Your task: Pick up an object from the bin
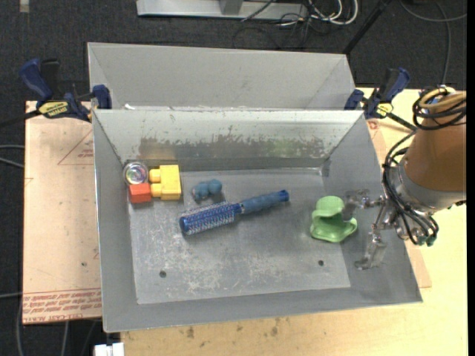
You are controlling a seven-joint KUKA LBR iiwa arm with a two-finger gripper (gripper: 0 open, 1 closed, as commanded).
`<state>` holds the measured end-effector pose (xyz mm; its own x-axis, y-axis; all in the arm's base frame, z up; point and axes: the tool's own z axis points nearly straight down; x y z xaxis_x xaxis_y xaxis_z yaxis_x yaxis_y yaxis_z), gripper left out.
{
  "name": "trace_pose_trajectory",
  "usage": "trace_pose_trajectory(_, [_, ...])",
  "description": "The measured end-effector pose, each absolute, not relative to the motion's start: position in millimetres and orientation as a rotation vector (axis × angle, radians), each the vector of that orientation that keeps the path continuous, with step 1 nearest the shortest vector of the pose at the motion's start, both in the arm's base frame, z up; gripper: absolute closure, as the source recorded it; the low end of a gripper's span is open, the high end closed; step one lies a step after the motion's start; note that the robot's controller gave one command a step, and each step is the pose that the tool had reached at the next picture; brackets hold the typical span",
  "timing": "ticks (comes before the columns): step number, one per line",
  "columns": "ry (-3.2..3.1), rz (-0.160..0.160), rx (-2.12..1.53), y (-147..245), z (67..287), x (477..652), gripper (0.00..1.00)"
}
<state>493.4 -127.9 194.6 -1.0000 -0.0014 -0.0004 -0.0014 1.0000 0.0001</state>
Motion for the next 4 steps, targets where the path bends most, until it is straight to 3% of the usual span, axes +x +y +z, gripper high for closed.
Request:
trace_pose_trajectory(1, [3.077,0.002,0.549,-135.4,128.0,511.2,0.00])
trace_pose_trajectory(2, [3.079,-0.002,0.508,-137.8,116.3,520.4,0.00])
trace_pose_trajectory(3, [3.077,0.001,0.623,-134.8,69.1,508.2,0.00])
trace_pose_trajectory(4, [3.079,0.001,0.621,-134.5,70.6,508.2,1.00])
